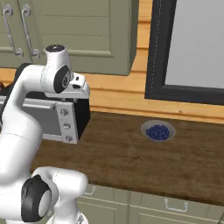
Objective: Take a straw from the drawer in front and place it inside the glass cup on the dining counter.
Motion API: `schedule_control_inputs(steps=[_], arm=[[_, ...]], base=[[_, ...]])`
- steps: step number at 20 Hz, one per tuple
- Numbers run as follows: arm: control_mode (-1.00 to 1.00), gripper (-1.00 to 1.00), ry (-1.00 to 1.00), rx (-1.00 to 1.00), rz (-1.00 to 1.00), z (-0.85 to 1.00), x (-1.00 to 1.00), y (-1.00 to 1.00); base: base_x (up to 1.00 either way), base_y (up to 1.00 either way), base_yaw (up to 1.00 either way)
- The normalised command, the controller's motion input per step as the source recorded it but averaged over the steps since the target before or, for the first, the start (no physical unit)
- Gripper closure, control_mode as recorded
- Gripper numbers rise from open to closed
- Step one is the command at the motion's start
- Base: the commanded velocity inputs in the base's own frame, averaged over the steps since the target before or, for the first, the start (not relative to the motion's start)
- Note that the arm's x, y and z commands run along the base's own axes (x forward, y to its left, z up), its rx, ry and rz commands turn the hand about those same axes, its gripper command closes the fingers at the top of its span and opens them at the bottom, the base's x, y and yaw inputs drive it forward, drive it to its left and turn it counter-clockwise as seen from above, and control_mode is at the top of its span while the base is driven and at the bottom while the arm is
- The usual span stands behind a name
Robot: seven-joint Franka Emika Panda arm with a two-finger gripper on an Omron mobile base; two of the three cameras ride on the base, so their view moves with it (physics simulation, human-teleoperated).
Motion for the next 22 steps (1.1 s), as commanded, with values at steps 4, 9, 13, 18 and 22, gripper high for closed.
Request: schedule_control_inputs(steps=[4, 9, 13, 18, 22], arm=[[1.00, -1.00, 0.00, 0.00, 0.00, 0.00, -0.05, 0.00], [1.00, -1.00, 0.00, 0.00, 0.00, 0.00, 0.00, 0.00], [1.00, -1.00, 0.00, 0.00, 0.00, 0.00, 0.00, 0.00], [1.00, -1.00, 0.00, 0.00, 0.00, 0.00, 0.00, 0.00], [1.00, -1.00, 0.00, 0.00, 0.00, 0.00, 0.00, 0.00]], base=[[-0.31, 0.03, 0.00], [-1.00, -0.02, 0.00], [-0.43, -0.38, 0.24], [0.03, -0.76, 0.57], [0.09, -0.64, 0.66]])
